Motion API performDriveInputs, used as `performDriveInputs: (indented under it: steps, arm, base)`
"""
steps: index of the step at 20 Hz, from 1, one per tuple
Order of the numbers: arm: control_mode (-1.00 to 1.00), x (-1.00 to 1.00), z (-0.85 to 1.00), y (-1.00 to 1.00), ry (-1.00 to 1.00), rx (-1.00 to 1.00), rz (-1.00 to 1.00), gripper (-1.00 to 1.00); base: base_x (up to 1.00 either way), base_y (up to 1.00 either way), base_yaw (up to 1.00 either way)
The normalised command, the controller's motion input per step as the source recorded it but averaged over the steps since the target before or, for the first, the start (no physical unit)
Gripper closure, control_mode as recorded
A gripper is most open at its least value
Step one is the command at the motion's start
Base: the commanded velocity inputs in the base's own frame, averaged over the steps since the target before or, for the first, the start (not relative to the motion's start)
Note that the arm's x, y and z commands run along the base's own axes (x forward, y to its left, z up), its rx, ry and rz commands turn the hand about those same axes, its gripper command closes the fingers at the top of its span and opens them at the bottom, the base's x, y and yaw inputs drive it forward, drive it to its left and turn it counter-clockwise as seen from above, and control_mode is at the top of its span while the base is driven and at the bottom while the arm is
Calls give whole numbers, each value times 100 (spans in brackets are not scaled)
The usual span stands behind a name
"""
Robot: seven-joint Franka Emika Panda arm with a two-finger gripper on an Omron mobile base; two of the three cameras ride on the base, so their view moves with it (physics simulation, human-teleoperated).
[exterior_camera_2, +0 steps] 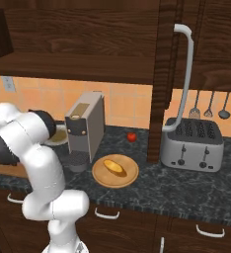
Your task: From the different types of pastries on the counter, select a croissant and place it on the cutting board. Then retrieve a jar of jam from the cabinet and place it alongside the croissant on the cutting board.
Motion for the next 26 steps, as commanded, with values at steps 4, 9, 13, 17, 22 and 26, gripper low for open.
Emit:
performDriveInputs:
  steps: [4, 9, 13, 17, 22, 26]
  arm:
    - [-100, -55, 63, -70, -7, 11, 4, -100]
    - [-100, -80, 22, -98, -3, 22, 13, -100]
    - [-100, -81, 0, -100, 0, 30, 22, -100]
    - [-100, -95, 0, -76, 0, 22, 38, -100]
    - [-100, -98, 0, -13, -6, -3, 40, -100]
    - [-100, -82, -6, -7, -3, -4, 35, -100]
  base:
    - [0, 0, 0]
    - [0, 0, 0]
    - [0, 0, 0]
    - [0, 0, 0]
    - [0, 0, 0]
    - [0, 0, 0]
